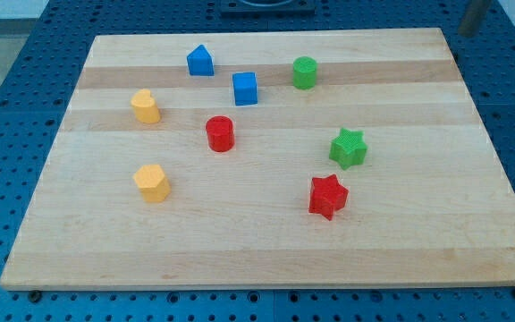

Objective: Move the arm to the bottom of the yellow heart

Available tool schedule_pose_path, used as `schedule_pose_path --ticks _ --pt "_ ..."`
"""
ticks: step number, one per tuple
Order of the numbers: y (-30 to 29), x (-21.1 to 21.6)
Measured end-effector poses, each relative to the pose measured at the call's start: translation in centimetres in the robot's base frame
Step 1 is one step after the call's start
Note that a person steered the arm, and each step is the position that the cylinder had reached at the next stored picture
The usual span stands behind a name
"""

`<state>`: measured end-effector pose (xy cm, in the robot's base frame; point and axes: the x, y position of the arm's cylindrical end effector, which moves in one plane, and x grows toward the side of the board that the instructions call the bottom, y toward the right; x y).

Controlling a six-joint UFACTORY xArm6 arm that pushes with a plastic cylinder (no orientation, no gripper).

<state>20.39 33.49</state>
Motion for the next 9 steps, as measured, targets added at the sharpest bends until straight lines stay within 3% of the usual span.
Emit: schedule_pose_path --ticks 3,9 --pt "-1.2 1.0" --pt "-12.7 4.9"
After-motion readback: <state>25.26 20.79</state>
